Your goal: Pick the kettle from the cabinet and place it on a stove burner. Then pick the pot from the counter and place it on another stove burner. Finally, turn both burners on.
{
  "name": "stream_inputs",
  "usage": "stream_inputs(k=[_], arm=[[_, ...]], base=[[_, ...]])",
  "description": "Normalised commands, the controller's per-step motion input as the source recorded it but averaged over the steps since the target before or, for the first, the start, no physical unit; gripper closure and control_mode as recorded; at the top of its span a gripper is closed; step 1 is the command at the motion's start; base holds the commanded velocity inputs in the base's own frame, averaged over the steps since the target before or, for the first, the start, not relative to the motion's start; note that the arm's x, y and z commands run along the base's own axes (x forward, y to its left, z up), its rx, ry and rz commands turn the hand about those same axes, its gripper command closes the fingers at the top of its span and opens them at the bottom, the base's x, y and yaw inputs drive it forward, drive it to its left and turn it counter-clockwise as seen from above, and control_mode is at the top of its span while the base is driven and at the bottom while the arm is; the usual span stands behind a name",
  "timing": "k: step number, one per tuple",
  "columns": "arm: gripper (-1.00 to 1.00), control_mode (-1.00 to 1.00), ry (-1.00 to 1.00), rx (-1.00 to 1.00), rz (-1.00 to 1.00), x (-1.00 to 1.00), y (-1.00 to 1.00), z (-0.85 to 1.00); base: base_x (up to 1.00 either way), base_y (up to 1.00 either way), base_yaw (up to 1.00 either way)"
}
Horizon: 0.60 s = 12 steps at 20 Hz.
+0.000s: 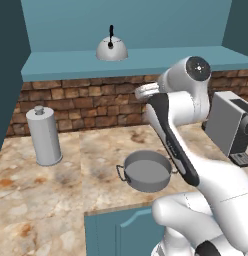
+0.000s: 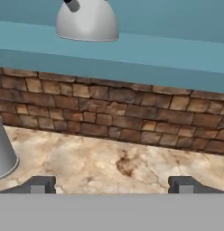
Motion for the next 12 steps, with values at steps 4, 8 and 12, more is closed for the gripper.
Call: stream_inputs(k=[4, 8, 12], arm=[[-1.0, -1.0, -0.3, 0.0, -0.02, -0.07, 0.19, 0.46], [-1.0, -1.0, -0.21, 0.0, -0.03, 0.0, 0.17, 0.47], [-1.0, -1.0, -0.14, 0.0, -0.03, 0.0, 0.16, 0.59]], base=[[0.0, 0.0, 0.0], [0.0, 0.0, 0.0], [0.0, 0.0, 0.0]])
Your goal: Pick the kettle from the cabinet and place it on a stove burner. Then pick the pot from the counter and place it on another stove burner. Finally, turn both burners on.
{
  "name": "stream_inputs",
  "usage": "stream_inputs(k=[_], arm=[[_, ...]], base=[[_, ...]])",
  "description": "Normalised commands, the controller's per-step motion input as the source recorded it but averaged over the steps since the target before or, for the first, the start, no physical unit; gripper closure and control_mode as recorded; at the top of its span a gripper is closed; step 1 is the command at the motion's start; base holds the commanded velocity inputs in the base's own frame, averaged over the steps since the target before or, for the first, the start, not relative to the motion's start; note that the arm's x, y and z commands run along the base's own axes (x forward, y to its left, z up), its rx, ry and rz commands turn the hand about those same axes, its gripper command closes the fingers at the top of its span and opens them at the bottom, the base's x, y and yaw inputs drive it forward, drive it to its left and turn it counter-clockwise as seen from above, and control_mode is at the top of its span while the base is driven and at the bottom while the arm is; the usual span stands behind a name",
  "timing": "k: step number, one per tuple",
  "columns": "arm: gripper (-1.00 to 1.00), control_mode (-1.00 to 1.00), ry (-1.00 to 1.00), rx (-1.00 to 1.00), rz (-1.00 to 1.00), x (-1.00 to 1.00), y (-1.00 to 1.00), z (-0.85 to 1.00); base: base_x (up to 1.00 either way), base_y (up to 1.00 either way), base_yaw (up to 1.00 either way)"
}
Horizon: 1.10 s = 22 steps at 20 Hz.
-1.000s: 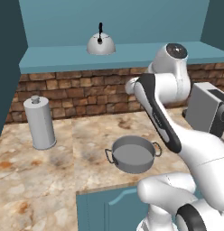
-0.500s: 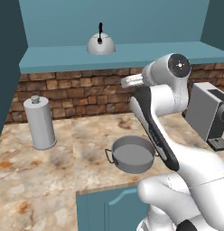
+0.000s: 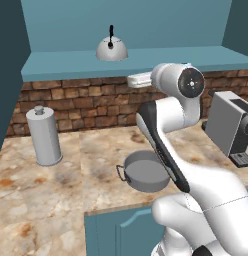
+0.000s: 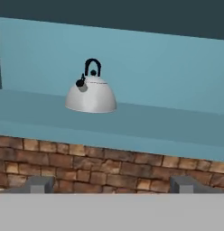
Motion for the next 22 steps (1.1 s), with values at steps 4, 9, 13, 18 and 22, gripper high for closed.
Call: stream_inputs(k=[4, 9, 13, 18, 22], arm=[[-1.0, -1.0, -0.07, 0.01, 0.0, 0.0, 0.02, 0.64], [-1.0, -1.0, -0.02, 0.0, 0.0, 0.0, 0.01, 0.35], [-1.0, -1.0, 0.0, 0.0, 0.0, 0.01, 0.0, 0.02], [-1.0, -1.0, 0.0, 0.0, 0.0, 0.03, 0.0, 0.03], [-1.0, -1.0, 0.01, 0.0, 0.0, 0.19, 0.08, 0.0]], base=[[0.0, 0.0, 0.0], [0.0, 0.0, 0.0], [0.0, 0.0, 0.0], [0.0, 0.0, 0.0], [0.0, 0.0, 0.0]])
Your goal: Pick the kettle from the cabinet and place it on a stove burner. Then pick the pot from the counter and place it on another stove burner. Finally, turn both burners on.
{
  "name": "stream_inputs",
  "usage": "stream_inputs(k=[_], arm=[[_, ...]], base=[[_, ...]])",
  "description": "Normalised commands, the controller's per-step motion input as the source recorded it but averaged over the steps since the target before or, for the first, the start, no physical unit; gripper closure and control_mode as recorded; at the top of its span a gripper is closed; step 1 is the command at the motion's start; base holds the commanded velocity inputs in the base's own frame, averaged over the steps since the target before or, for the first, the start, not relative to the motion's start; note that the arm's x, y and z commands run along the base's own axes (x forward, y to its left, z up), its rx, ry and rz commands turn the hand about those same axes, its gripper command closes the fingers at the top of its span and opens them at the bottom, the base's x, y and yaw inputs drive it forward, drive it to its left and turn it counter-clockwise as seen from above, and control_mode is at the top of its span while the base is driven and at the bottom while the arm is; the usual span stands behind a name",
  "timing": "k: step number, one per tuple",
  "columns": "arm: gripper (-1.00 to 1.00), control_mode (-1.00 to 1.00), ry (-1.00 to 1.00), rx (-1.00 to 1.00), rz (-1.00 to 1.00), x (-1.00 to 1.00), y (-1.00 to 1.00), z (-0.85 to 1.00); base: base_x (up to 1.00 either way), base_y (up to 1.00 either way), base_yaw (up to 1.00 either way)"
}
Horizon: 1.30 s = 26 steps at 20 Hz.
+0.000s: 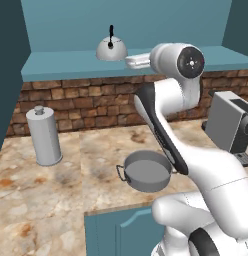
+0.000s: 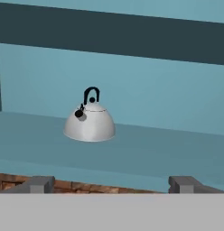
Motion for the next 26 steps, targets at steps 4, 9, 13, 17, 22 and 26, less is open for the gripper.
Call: stream_inputs(k=[4, 9, 13, 17, 22, 26], arm=[[-1.0, -1.0, 0.02, -0.01, 0.0, 0.28, 0.14, 0.01], [-1.0, -1.0, 0.0, 0.0, -0.01, 0.34, 0.01, 0.23], [-1.0, -1.0, 0.0, 0.01, -0.02, 0.35, 0.01, 0.29], [-1.0, -1.0, 0.01, 0.03, -0.03, 0.39, 0.08, 0.16], [-1.0, -1.0, 0.01, 0.03, -0.03, 0.38, 0.19, 0.05], [-1.0, -1.0, 0.0, 0.01, -0.04, 0.35, 0.31, 0.07]], base=[[0.0, 0.0, 0.0], [0.0, 0.0, 0.0], [0.0, 0.0, 0.0], [0.0, 0.0, 0.0], [0.0, 0.0, 0.0], [0.0, 0.0, 0.0]])
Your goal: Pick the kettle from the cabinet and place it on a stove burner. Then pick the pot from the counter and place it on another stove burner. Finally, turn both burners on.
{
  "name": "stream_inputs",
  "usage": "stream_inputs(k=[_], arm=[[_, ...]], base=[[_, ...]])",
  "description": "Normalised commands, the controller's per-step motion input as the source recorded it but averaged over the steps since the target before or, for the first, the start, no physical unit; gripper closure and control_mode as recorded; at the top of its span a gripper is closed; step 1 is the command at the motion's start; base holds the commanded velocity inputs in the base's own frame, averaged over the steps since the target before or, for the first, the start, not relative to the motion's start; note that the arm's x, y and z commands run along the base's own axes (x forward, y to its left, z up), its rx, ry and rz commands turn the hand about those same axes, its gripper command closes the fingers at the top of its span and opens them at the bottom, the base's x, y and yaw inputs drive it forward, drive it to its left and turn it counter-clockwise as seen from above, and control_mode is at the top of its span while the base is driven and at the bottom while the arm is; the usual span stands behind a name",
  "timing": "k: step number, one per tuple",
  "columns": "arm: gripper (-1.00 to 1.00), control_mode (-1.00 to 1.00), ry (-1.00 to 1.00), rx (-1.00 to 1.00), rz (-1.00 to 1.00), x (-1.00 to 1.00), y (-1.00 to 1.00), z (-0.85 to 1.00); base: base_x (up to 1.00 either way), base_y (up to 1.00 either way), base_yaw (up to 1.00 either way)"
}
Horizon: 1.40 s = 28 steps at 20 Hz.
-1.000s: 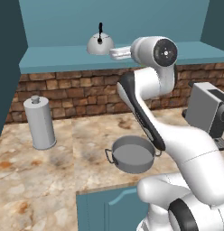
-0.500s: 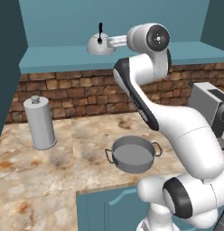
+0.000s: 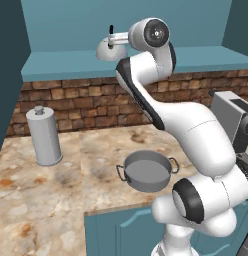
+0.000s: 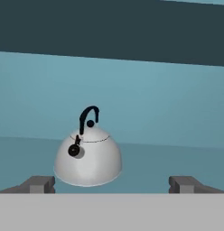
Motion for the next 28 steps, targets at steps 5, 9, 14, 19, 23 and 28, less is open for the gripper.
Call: stream_inputs(k=[5, 9, 14, 19, 23, 28], arm=[[-1.0, -1.0, 0.0, 0.01, -0.03, 0.31, 0.29, 0.09], [-1.0, -1.0, 0.0, 0.0, -0.02, 0.3, 0.23, 0.07], [-1.0, -1.0, 0.0, 0.0, -0.02, 0.32, 0.25, 0.06], [-1.0, -1.0, 0.0, 0.0, -0.02, 0.32, 0.22, 0.11], [-1.0, -1.0, 0.01, 0.0, 0.0, 0.27, 0.04, 0.12], [-1.0, -1.0, 0.04, 0.01, 0.0, 0.23, 0.0, 0.06]], base=[[0.0, 0.0, 0.0], [0.0, 0.0, 0.0], [0.0, 0.0, 0.0], [0.0, 0.0, 0.0], [0.0, 0.0, 0.0], [0.0, 0.0, 0.0]])
